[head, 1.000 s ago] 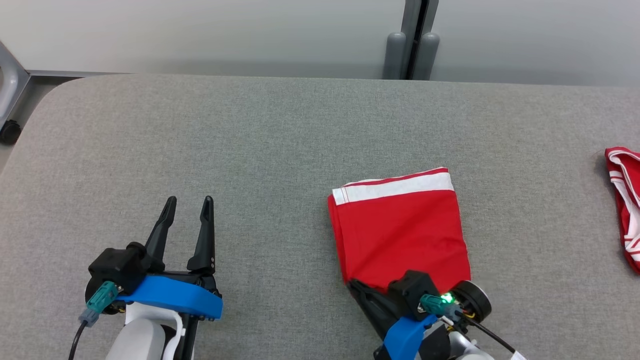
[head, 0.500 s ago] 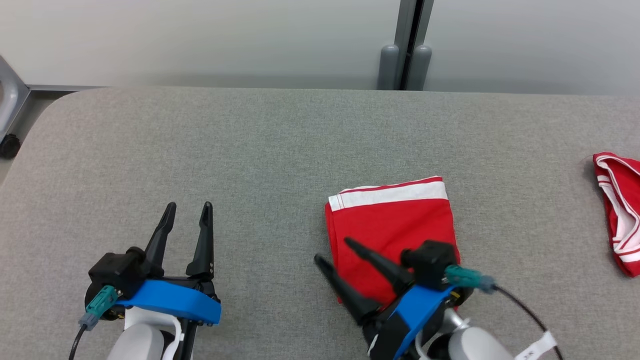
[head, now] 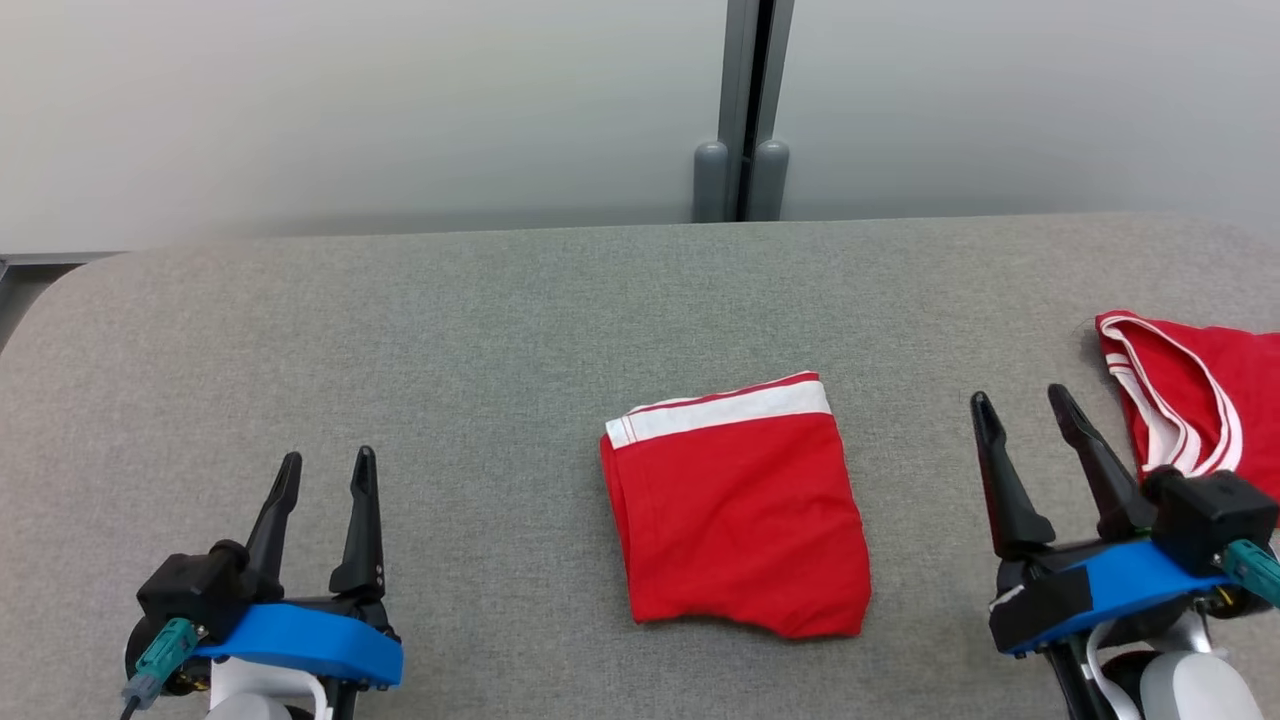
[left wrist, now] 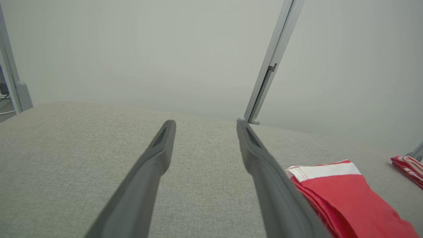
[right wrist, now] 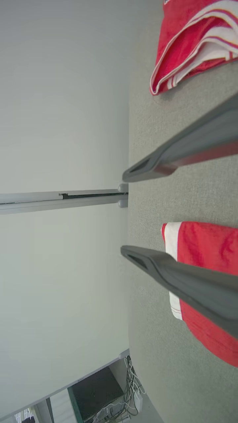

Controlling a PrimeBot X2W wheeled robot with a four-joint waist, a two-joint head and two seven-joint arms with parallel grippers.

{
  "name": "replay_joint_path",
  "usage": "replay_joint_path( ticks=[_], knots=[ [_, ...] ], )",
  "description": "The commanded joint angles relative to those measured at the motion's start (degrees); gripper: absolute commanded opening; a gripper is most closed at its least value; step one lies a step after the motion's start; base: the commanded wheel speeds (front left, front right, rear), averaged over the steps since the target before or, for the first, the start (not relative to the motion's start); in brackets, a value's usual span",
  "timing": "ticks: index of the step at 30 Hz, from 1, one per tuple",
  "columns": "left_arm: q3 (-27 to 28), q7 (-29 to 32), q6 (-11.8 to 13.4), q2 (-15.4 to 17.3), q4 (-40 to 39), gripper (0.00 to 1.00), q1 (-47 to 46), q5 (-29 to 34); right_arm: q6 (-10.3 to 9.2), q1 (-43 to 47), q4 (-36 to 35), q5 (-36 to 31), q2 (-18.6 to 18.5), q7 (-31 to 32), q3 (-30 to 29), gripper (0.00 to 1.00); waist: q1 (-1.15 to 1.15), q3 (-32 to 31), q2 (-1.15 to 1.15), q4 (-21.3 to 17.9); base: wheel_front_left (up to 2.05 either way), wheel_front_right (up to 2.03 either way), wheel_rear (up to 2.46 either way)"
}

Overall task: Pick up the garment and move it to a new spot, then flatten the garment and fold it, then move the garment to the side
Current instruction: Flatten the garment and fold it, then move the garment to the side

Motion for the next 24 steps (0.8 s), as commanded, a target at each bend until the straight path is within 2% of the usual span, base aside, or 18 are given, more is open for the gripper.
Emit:
replay_joint_path(
  ticks=[1,12,24],
  knots=[
    [0.68,-0.24,0.31,0.57,0.2,1.0,0.91,0.65,0.01,1.47,1.17,-0.66,-0.42,-0.71,-1.77,1.0,0.0,-0.77,0.0,-0.93,0.0,0.0,0.0],
    [1.77,-0.24,1.18,1.56,1.44,1.0,3.63,3.35,0.02,3.7,6.39,0.81,-3.4,-2.37,-1.19,1.0,0.0,-3.94,0.0,-3.19,0.0,0.0,0.0],
    [1.38,0.02,2.28,1.69,2.83,1.0,3.53,3.55,0.01,3.53,9.49,0.95,-5.03,-5.07,0.73,1.0,0.0,-4.63,0.0,-3.2,0.0,0.0,0.0]
  ],
)
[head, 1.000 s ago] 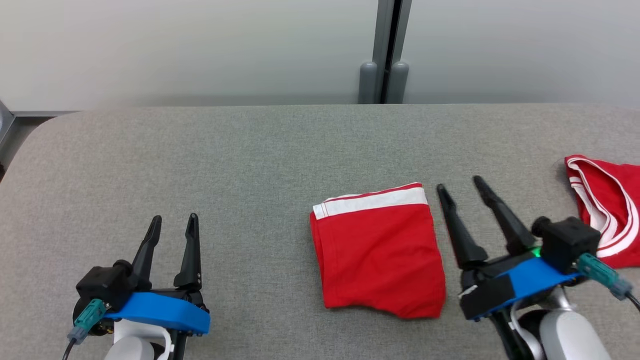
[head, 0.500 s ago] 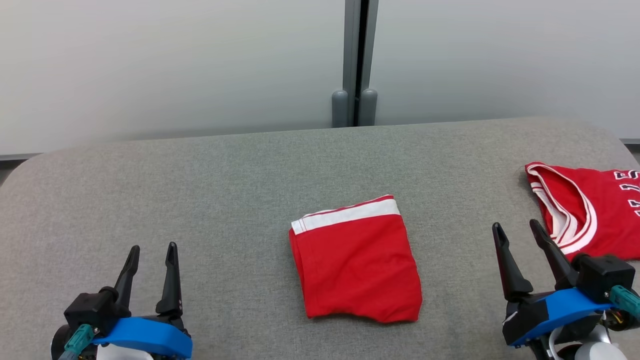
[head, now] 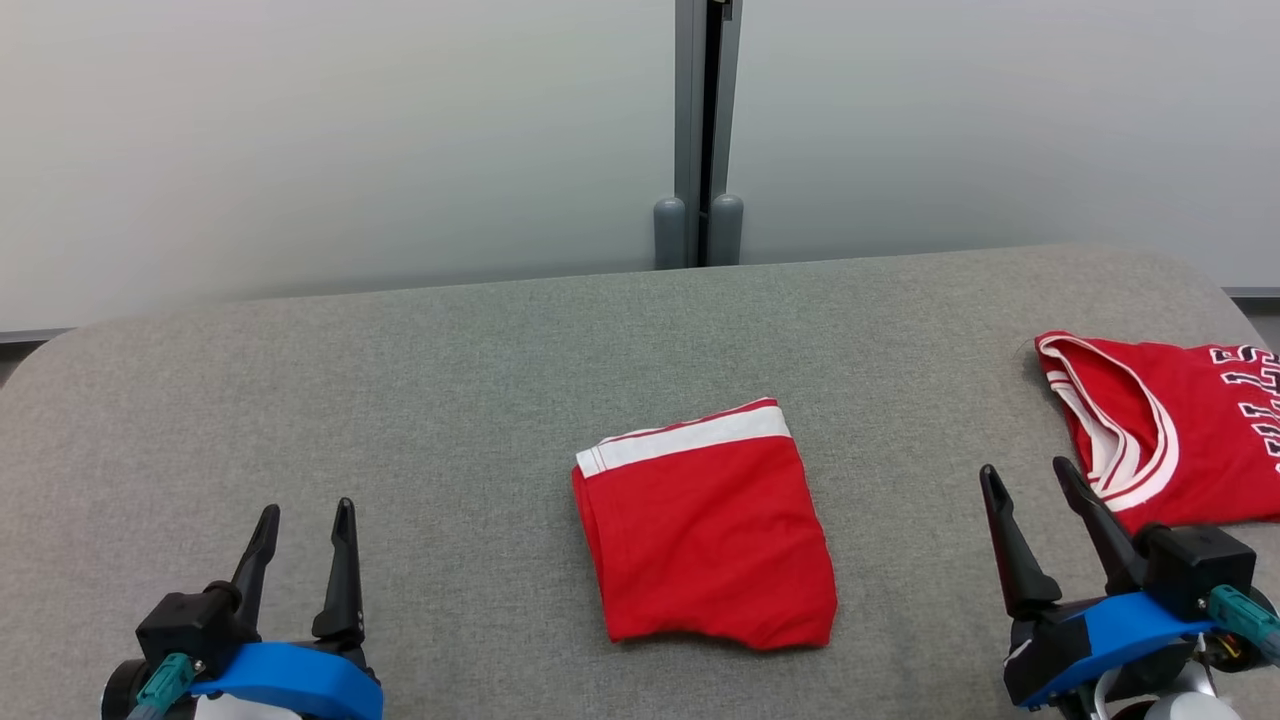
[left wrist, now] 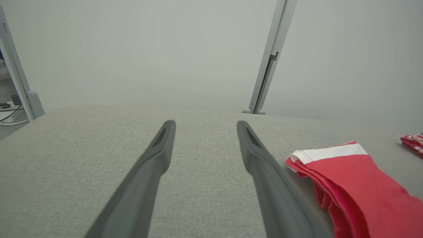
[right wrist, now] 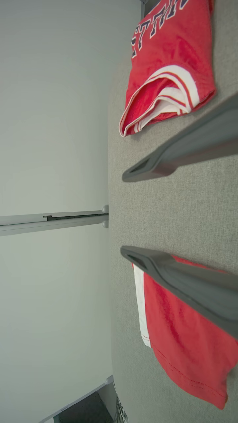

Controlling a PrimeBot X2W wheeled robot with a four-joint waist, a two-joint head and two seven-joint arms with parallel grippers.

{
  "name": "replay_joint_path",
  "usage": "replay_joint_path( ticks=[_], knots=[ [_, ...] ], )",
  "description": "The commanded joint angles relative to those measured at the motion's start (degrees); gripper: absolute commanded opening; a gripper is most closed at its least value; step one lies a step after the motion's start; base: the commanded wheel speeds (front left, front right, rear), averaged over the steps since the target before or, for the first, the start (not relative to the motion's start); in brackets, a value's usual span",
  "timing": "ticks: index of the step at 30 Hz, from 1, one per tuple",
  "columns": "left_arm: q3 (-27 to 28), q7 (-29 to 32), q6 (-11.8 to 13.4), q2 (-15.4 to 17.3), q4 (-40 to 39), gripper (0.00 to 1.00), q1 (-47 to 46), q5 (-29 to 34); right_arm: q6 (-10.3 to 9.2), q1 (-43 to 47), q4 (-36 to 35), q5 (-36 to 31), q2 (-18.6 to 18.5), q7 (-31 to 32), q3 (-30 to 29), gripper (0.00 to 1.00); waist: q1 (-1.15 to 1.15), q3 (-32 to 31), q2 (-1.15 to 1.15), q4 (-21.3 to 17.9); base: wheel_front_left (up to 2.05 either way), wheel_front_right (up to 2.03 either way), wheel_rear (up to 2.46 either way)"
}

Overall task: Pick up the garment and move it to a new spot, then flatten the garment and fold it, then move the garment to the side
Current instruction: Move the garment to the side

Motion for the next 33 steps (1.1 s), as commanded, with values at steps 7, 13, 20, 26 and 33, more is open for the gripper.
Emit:
replay_joint_path(
  ticks=[7,13,20,26,33],
  knots=[
    [-0.01,-0.13,0.5,0.61,0.2,1.0,0.39,-0.61,0.01,0.42,0.64,-0.04,0.19,-0.13,0.17,1.0,0.0,0.07,0.0,0.2,0.0,0.0,0.0],
    [-0.3,-0.17,0.64,0.51,0.03,1.0,-0.23,-0.57,0.0,0.01,0.87,0.42,-0.05,0.53,0.9,1.0,0.0,0.4,0.0,0.37,0.0,0.0,0.0],
    [-0.5,0.12,0.82,0.97,-0.98,1.0,-2.09,-0.44,0.0,-5.28,3.13,2.65,0.82,8.49,4.48,1.0,0.0,2.37,0.0,0.8,0.0,0.0,0.0],
    [-1.57,1.04,0.82,0.8,-2.2,1.0,-4.9,-0.18,0.01,-12.84,11.0,5.31,3.0,22.53,4.81,1.0,0.0,5.18,0.0,2.45,0.0,0.0,0.0],
    [-3.16,1.0,0.3,0.26,-2.16,1.0,-8.6,0.3,0.01,-20.17,21.56,4.9,4.65,29.92,3.8,1.0,0.0,8.27,0.0,5.33,0.0,0.0,0.0]
  ],
)
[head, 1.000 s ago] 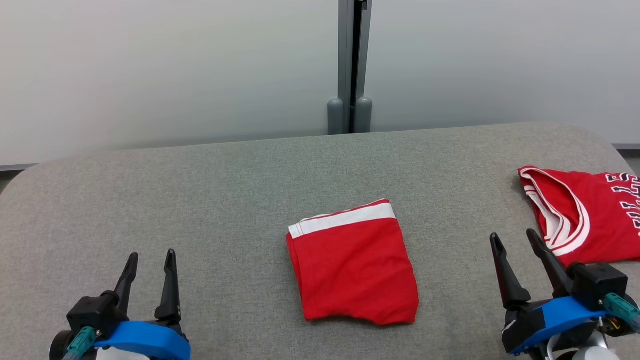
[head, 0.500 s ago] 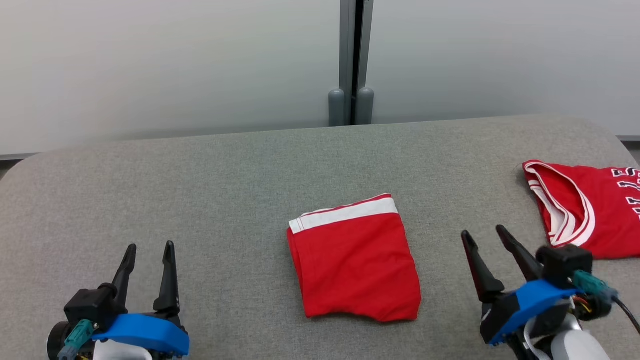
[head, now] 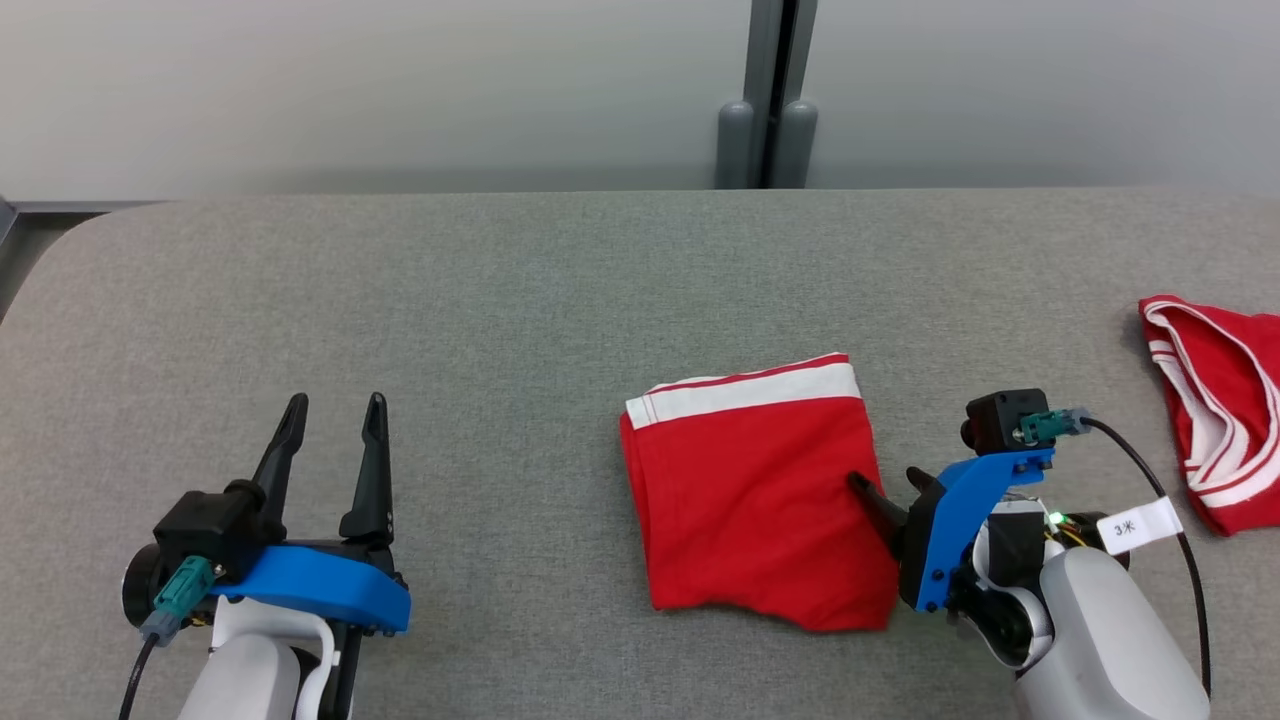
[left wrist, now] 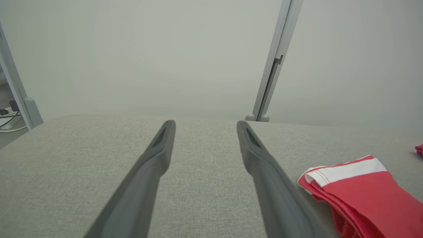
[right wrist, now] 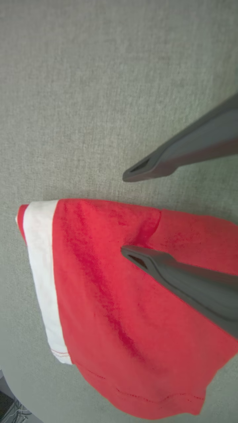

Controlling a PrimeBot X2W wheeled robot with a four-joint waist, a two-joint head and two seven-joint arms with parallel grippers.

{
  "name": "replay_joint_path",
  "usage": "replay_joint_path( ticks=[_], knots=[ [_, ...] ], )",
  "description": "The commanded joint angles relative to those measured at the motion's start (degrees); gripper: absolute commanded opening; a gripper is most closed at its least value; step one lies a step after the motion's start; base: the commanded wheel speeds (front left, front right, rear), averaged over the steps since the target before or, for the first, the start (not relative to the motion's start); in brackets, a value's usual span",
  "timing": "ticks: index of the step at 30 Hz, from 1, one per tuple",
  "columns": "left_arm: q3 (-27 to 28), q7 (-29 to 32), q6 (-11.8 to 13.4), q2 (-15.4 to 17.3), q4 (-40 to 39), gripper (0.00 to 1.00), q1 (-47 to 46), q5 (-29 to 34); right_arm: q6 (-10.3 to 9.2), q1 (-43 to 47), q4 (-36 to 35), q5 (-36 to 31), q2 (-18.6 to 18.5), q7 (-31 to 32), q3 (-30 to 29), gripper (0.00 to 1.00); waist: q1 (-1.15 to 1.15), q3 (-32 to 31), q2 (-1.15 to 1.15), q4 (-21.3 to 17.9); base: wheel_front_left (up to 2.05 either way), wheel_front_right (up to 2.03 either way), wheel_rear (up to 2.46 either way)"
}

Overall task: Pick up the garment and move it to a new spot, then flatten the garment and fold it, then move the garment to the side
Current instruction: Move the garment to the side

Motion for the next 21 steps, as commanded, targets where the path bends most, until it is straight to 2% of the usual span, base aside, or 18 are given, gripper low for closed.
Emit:
replay_joint_path(
  ticks=[1,5,9,10,11,12,16,21],
  knots=[
    [-0.23,-0.18,-0.22,0.09,-0.03,1.0,-1.55,0.35,0.01,-1.94,2.62,-0.33,0.3,0.89,-0.95,1.0,0.0,1.46,0.0,1.49,0.0,0.0,0.0],
    [-1.28,-0.37,-0.48,-0.5,0.45,1.0,-2.93,0.39,0.02,-4.34,7.5,-1.34,0.51,0.98,-1.64,1.0,0.0,2.19,0.0,3.13,0.0,0.0,0.0],
    [-1.77,-0.53,-0.83,-0.7,1.21,1.0,-3.62,0.1,0.02,-4.96,11.67,2.5,0.74,0.76,1.79,1.0,0.0,2.35,0.0,3.98,0.0,0.0,0.0],
    [-1.86,-0.56,-0.91,-0.72,1.34,1.0,-3.67,0.01,0.03,-4.88,12.35,4.05,0.82,0.88,3.33,0.79,0.0,2.37,0.0,4.05,0.0,0.0,0.0],
    [-1.89,-0.61,-0.93,-0.77,1.45,1.0,-3.63,-0.05,0.06,-4.86,12.68,4.98,0.86,0.74,5.04,0.44,0.0,2.37,0.0,4.03,0.0,0.0,0.0],
    [-1.88,-0.7,-0.84,-0.74,1.53,1.0,-3.53,-0.14,0.08,-5.06,12.74,5.19,0.85,0.29,6.25,0.0,0.0,2.36,0.0,3.93,0.0,0.0,0.0],
    [-1.39,-0.99,-0.69,-0.47,1.66,1.0,-2.82,-0.38,0.02,-7.68,10.98,2.8,-0.12,-0.78,9.39,0.0,0.0,2.22,0.0,2.58,0.0,0.0,0.0],
    [-0.73,-1.1,-0.59,-0.41,0.82,1.0,-1.87,-0.79,0.01,-12.26,3.37,2.36,-7.06,2.9,15.95,0.0,0.0,2.32,0.0,-1.0,0.0,0.0,0.0]
  ],
)
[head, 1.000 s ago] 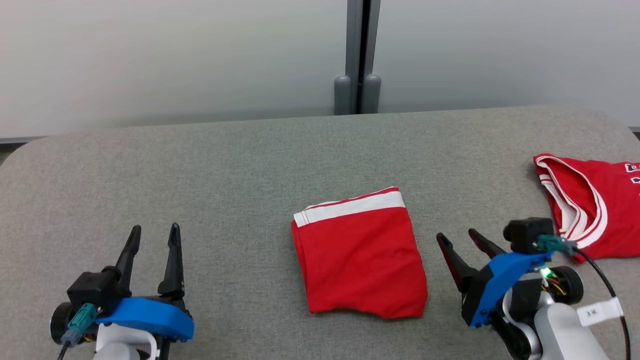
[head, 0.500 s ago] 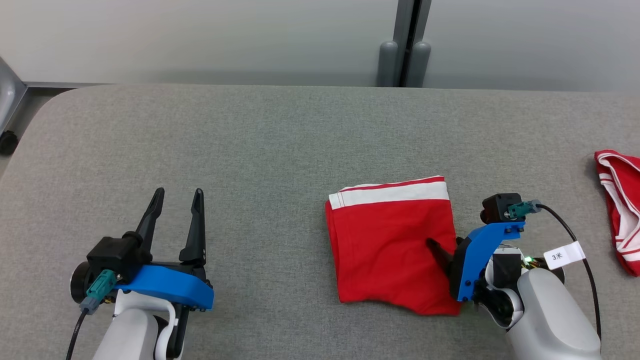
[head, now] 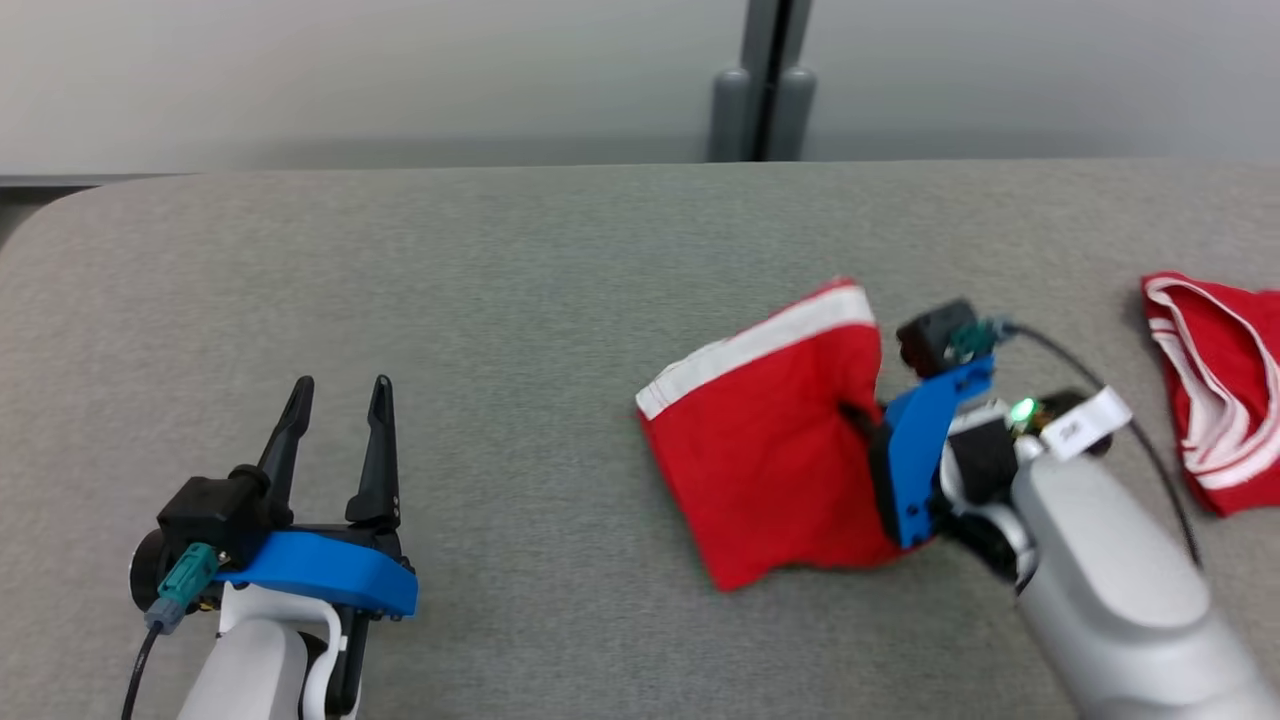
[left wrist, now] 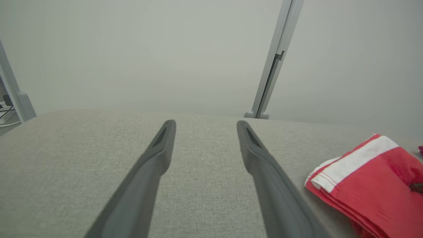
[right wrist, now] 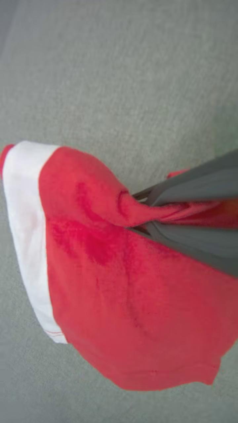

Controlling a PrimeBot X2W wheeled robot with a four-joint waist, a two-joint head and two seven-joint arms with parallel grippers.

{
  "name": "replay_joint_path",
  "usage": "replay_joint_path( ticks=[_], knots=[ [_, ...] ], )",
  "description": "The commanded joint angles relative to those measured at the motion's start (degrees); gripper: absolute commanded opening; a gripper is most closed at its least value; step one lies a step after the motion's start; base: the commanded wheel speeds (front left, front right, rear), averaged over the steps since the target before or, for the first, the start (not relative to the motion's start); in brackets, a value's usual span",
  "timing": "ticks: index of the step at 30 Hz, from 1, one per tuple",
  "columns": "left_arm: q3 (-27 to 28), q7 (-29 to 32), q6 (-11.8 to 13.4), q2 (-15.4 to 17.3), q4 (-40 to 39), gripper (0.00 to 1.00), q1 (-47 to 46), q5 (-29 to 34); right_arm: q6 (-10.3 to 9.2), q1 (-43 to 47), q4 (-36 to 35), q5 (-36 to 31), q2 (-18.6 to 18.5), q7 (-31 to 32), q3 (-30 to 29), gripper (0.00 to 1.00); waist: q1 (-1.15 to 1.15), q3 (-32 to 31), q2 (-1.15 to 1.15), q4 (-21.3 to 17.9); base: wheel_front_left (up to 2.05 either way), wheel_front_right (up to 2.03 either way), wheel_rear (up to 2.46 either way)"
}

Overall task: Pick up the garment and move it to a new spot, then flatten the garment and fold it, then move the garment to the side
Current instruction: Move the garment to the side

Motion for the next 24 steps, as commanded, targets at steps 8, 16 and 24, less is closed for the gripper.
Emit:
replay_joint_path(
  ticks=[8,16,24],
  knots=[
    [0.88,-0.39,0.29,0.11,-3.32,1.0,-0.64,-0.31,0.0,-10.76,-14.7,5.32,-16.08,9.47,10.66,0.0,-0.01,2.92,0.0,-8.23,0.0,0.0,0.0],
    [-0.1,0.27,-0.2,1.1,-6.14,1.0,-4.78,0.77,0.0,-18.81,-18.75,11.47,-28.31,9.74,17.74,0.0,-0.01,9.91,0.0,-14.78,0.0,0.0,0.0],
    [-1.14,3.26,-0.31,3.7,-9.99,1.0,-7.93,2.02,-0.02,-24.13,-14.18,12.42,-35.77,0.98,22.58,0.0,-0.01,16.31,0.0,-18.88,0.0,0.0,0.0]
  ],
)
